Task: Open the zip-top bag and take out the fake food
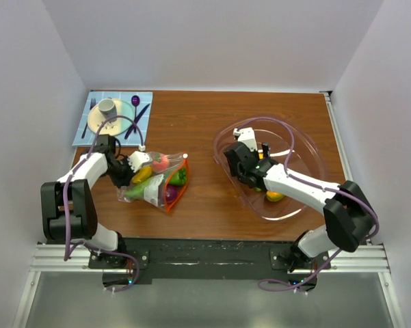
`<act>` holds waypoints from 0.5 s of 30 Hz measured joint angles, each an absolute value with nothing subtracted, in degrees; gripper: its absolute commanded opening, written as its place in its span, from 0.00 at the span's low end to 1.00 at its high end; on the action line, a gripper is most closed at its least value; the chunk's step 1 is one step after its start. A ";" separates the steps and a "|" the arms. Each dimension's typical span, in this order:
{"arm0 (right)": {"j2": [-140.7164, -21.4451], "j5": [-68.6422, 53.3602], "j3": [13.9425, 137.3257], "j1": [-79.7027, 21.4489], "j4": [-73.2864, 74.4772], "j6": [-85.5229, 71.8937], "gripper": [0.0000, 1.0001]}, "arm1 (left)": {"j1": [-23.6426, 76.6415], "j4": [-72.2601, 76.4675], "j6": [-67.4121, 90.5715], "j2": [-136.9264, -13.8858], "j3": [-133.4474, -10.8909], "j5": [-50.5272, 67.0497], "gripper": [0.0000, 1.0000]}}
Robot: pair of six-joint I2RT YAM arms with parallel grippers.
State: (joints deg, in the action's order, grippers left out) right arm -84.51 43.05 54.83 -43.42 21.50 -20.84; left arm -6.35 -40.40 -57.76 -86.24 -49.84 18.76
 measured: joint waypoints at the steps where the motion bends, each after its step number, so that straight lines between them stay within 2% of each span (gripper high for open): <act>1: -83.99 43.16 55.07 -43.81 21.32 -20.36 0.99 | -5.82 -40.23 -57.54 -86.24 -49.84 18.79 0.00; 9: -76.42 40.51 55.18 -57.54 11.68 -12.23 0.98 | -4.62 -38.54 -57.06 -86.26 -48.27 18.98 0.00; 15: -84.12 31.79 55.13 -61.76 2.81 -8.91 0.99 | -4.12 -37.71 -56.99 -86.67 -47.09 18.90 0.00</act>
